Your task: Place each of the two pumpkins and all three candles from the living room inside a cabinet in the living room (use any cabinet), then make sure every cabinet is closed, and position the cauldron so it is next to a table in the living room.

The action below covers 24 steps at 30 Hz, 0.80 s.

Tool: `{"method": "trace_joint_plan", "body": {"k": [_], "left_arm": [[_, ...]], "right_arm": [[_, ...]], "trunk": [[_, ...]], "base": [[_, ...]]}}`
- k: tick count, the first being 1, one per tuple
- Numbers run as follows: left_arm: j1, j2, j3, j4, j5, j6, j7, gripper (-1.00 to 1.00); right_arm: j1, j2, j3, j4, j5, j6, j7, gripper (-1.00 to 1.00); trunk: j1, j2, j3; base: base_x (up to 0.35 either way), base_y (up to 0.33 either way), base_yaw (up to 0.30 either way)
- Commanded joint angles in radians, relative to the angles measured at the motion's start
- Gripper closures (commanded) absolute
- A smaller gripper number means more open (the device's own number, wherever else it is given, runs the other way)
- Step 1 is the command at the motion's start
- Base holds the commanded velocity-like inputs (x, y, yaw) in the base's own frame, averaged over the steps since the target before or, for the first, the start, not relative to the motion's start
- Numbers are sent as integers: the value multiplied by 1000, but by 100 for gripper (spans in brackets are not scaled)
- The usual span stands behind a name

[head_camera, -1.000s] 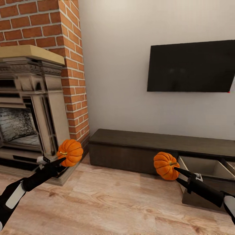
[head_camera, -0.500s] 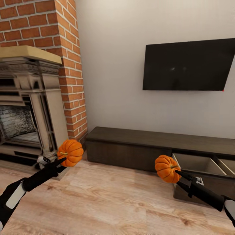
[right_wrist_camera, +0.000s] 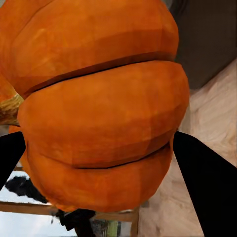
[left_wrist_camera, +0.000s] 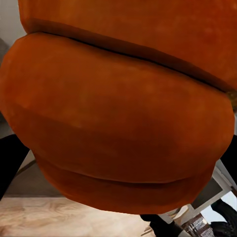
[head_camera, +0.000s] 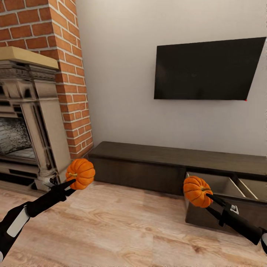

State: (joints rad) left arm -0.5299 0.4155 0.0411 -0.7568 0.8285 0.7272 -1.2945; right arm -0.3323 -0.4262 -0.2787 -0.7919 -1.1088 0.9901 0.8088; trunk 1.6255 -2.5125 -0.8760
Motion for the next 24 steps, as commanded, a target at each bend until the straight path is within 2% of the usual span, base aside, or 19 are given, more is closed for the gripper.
{"method": "trace_joint_plan", "body": {"k": [1, 5, 14, 24], "left_arm": [[-1, 0, 0, 0, 6, 11, -2, 100], [-1, 0, 1, 0, 9, 11, -3, 100], [-1, 0, 2, 4, 12, 11, -3, 100], [-1, 2, 2, 5, 17, 12, -3, 100]], "right_arm": [[-1, 1, -12, 3, 3, 6, 2, 100], [-1, 1, -29, 9, 2, 8, 0, 100], [-1, 0, -33, 10, -3, 9, 3, 100], [-1, 1, -33, 14, -4, 10, 5, 100]], "trunk": [[0, -1, -3], [0, -1, -9], [0, -1, -24], [-1, 0, -37]], "base": [[0, -287, 0], [-13, -286, 42], [-70, -274, -26], [-2, -35, -86]]}}
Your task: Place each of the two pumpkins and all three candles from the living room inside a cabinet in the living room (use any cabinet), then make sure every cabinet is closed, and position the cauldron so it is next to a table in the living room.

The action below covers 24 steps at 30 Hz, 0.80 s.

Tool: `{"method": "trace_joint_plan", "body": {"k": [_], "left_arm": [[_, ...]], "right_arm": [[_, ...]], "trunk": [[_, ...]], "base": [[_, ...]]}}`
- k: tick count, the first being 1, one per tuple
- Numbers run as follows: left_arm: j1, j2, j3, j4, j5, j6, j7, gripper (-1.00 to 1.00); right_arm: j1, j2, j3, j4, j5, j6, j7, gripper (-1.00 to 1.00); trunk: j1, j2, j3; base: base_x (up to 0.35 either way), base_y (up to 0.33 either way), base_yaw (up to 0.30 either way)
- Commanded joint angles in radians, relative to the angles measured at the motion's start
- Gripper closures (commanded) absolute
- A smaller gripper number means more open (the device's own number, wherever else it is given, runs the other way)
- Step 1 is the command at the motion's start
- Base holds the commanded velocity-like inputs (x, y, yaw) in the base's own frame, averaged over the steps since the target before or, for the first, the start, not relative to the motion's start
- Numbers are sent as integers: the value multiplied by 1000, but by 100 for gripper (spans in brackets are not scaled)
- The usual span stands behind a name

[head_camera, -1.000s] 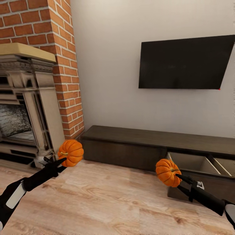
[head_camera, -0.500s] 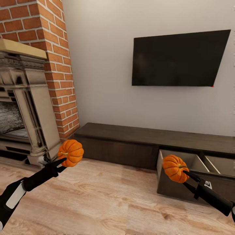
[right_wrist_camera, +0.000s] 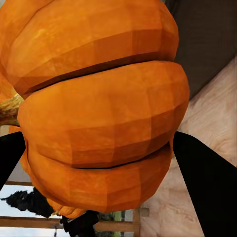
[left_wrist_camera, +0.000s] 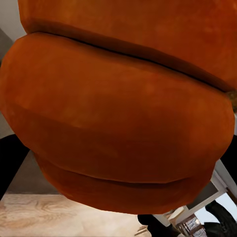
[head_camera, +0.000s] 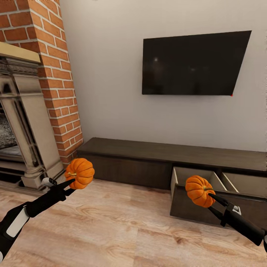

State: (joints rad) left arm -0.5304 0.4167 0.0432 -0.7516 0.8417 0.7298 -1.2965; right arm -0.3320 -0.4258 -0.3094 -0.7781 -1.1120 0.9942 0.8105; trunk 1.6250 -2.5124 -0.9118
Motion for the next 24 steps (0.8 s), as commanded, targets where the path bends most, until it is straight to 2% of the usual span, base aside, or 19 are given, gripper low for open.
{"method": "trace_joint_plan", "body": {"k": [1, 8, 20, 24], "left_arm": [[0, 0, 0, 0, 3, 10, -1, 100], [0, 0, 1, 1, 5, 10, -2, 100], [0, -1, -1, 1, 0, 10, 0, 100], [0, -1, -2, 1, -1, 10, 3, 100]], "right_arm": [[-1, 0, -2, 0, 0, 5, 3, 100], [-1, -1, -2, 0, -1, 4, 8, 100], [-1, 0, -4, 0, -2, 0, 11, 100], [-1, 2, -31, -4, -2, -3, 15, 100]], "trunk": [[0, 0, -3], [0, 0, -14], [-6, 2, 12], [-7, 3, 21]], "base": [[0, -1, -89], [0, 0, -83], [0, 0, -46], [0, 0, -1]]}}
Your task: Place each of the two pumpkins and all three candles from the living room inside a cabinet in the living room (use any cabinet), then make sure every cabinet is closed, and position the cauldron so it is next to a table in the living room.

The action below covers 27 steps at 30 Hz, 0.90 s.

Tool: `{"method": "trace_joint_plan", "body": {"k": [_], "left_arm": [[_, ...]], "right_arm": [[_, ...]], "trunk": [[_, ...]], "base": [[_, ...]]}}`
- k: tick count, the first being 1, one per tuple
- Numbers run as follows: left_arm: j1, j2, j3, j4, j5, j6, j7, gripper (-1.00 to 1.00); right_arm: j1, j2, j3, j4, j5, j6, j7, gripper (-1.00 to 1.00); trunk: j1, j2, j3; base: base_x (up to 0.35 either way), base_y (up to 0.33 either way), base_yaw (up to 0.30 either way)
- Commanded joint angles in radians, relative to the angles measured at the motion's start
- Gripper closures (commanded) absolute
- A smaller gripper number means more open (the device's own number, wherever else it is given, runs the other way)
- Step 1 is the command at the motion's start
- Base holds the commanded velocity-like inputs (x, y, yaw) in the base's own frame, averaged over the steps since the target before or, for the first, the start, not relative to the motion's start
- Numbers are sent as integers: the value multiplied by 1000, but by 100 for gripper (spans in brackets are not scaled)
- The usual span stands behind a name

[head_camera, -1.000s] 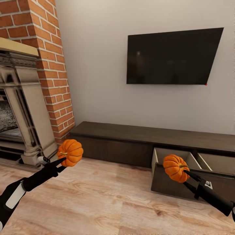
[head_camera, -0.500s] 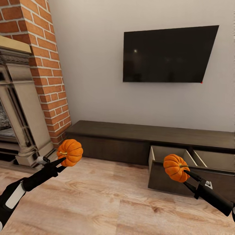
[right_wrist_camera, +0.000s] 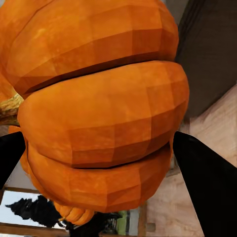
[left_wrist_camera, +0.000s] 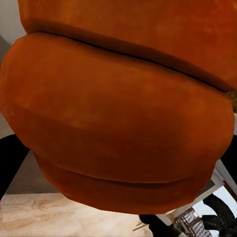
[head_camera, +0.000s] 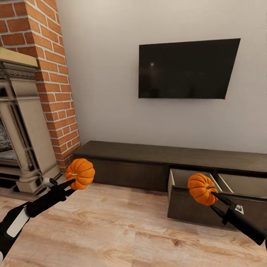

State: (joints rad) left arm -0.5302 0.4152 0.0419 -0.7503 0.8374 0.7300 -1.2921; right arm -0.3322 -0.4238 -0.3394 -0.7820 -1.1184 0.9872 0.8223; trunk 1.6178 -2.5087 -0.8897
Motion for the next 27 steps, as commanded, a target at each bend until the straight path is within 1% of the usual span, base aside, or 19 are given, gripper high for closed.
{"method": "trace_joint_plan", "body": {"k": [1, 5, 9, 18, 27], "left_arm": [[-1, 0, -1, 0, 3, 9, -1, 100], [-1, 0, -1, -1, 2, 9, 0, 100], [-1, 0, 0, -1, 1, 9, 0, 100], [-1, 0, 0, 0, 2, 9, 0, 100], [-1, 0, 1, 0, 4, 9, 0, 100]], "right_arm": [[-1, 1, -10, 0, 5, 4, 3, 100], [-1, 3, -28, 0, 6, 4, 4, 100], [-1, 3, -30, 1, 5, 5, 6, 100], [-1, 4, -31, 7, 5, 5, 6, 100], [-1, 3, -32, 49, 3, 5, 7, 100]], "trunk": [[-1, 0, 1], [-2, 1, 10], [-4, 2, 21], [-8, 4, 56], [-12, 6, 91]], "base": [[0, 0, 0], [0, 0, 0], [0, 0, 0], [0, 0, -6], [0, 0, -243]]}}
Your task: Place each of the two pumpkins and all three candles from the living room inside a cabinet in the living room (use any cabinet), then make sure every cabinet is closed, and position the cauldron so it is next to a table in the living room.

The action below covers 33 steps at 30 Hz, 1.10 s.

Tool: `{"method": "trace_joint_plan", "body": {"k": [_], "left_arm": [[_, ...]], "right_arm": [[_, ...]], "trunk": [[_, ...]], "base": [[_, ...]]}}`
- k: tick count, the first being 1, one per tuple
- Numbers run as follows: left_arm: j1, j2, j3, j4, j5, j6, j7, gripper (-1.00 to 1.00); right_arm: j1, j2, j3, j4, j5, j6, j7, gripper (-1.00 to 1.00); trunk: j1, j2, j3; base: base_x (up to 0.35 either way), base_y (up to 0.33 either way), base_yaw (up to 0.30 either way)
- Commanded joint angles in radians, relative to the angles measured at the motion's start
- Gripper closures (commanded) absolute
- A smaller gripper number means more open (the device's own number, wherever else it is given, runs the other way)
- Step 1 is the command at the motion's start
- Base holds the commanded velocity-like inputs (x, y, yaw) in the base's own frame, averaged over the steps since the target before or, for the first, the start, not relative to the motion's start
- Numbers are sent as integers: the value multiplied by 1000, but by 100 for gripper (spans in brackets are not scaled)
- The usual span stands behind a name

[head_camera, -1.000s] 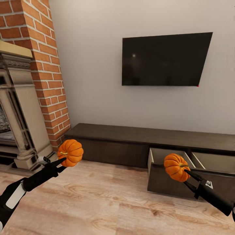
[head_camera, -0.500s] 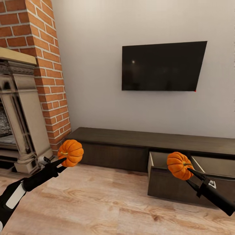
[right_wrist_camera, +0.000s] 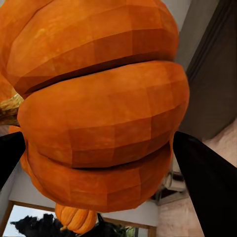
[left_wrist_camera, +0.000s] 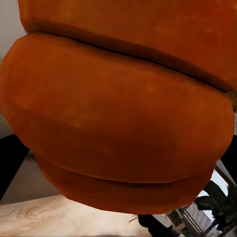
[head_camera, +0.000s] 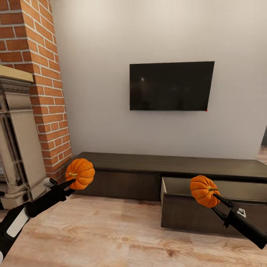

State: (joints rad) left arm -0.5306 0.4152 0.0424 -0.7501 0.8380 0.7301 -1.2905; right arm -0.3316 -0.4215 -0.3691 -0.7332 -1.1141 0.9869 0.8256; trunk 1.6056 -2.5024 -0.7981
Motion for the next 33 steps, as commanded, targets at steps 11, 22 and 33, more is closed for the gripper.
{"method": "trace_joint_plan", "body": {"k": [11, 22, 33], "left_arm": [[0, 0, 0, -1, 5, 9, -1, 100], [0, 0, -1, -1, 3, 9, -1, 100], [0, 0, -1, -1, 1, 9, -1, 100]], "right_arm": [[-1, 0, -6, 5, -1, 6, 3, 100], [-1, -2, -10, 26, -1, 6, 3, 100], [-1, -2, -9, 49, -1, 6, 0, 100]], "trunk": [[-5, 2, 40], [-44, 72, 71], [-86, 149, 101]], "base": [[0, 0, -284], [0, 0, -277], [0, 0, -274]]}}
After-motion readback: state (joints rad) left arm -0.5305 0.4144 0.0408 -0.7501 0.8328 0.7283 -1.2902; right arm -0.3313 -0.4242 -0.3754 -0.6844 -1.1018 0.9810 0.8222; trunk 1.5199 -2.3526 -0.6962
